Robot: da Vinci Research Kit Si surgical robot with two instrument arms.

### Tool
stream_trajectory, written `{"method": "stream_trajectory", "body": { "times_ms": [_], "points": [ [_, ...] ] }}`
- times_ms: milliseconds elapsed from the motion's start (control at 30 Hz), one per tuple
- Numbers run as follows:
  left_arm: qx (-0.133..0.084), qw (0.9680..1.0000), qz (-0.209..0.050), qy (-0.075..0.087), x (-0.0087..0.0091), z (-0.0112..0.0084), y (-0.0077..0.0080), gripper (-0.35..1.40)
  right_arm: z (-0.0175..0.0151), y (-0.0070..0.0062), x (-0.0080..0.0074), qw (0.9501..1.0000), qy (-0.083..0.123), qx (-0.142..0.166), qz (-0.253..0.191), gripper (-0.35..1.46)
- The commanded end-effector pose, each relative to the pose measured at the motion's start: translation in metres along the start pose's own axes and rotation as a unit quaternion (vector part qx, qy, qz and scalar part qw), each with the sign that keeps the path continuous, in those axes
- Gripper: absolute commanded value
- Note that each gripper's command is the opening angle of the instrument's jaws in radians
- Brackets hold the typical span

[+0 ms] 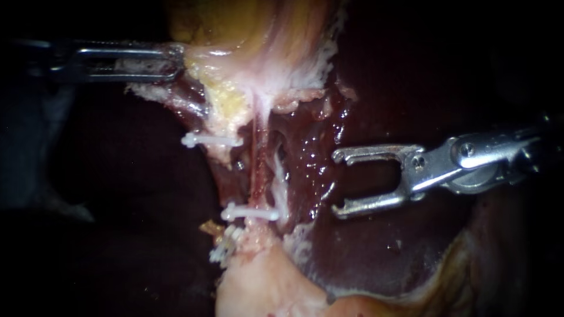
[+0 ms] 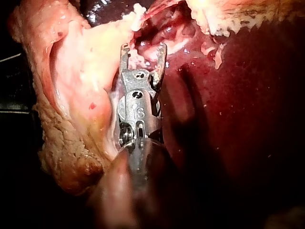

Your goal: Going back first clip right tube

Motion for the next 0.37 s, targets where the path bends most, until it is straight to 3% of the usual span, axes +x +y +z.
{"method": "stream_trajectory", "body": {
  "times_ms": [33,367],
  "points": [
    [0.0,1.0,0.002,-0.002,-0.0001,0.0001,-0.0002,-0.35,0.0,0.0,0.0,1.0,0.0,0.0,0.0,0.5],
    [-0.001,1.0,0.002,-0.002,-0.0002,-0.0001,-0.0004,-0.35,0.0001,-0.0001,0.0001,1.0,0.0,0.0,0.0,0.5]
  ]
}}
